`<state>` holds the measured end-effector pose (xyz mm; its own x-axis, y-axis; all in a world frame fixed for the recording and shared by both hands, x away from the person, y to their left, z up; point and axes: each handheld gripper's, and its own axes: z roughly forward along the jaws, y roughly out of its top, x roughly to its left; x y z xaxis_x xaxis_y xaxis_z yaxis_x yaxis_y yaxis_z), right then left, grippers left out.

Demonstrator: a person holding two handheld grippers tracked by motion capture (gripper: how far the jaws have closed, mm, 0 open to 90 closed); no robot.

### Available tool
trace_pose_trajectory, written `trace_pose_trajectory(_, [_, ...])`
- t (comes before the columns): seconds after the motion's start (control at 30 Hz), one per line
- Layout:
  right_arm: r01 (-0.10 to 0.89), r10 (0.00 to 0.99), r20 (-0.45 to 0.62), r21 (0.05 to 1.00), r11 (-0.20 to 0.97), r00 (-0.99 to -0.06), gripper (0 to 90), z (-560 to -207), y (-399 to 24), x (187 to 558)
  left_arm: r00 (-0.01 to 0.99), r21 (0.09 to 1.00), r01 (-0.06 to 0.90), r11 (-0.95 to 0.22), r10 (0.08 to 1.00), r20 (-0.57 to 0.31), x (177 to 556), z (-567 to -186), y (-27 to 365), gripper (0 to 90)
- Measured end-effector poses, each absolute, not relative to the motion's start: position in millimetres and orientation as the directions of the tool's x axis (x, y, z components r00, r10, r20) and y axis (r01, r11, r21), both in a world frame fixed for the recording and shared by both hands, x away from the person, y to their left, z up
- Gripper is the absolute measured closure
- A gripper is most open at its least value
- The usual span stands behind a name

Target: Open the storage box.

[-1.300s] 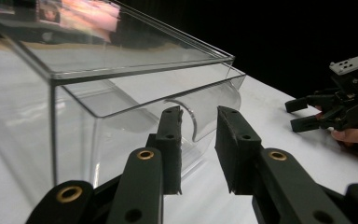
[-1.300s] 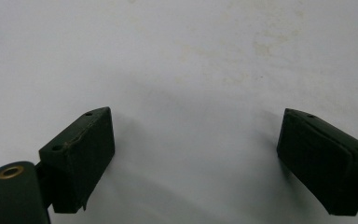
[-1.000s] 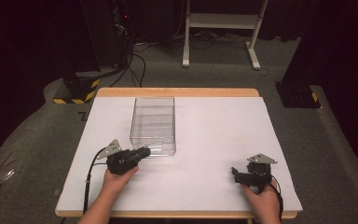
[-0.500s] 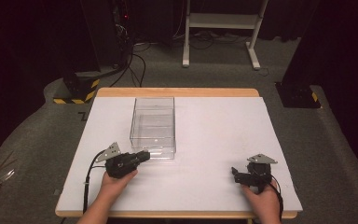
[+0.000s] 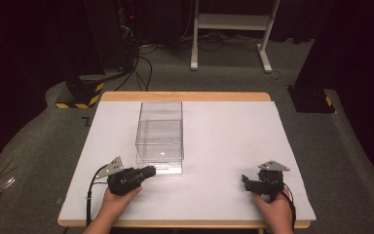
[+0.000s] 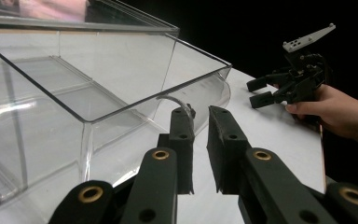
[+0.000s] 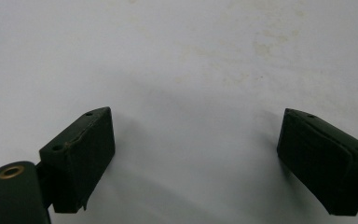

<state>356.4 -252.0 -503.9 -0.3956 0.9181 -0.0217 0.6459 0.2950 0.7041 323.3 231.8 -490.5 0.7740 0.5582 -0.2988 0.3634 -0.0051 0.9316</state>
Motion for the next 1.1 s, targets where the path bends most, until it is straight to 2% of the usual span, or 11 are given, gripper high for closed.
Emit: trace_pose_trajectory(1.1, [0.645, 0.918, -0.024, 0.704, 0.296, -0.395, 11.2, -504, -252, 356, 0.822, 0.929, 0.362, -0.078, 0.496, -0.279, 281, -490, 234, 81.2])
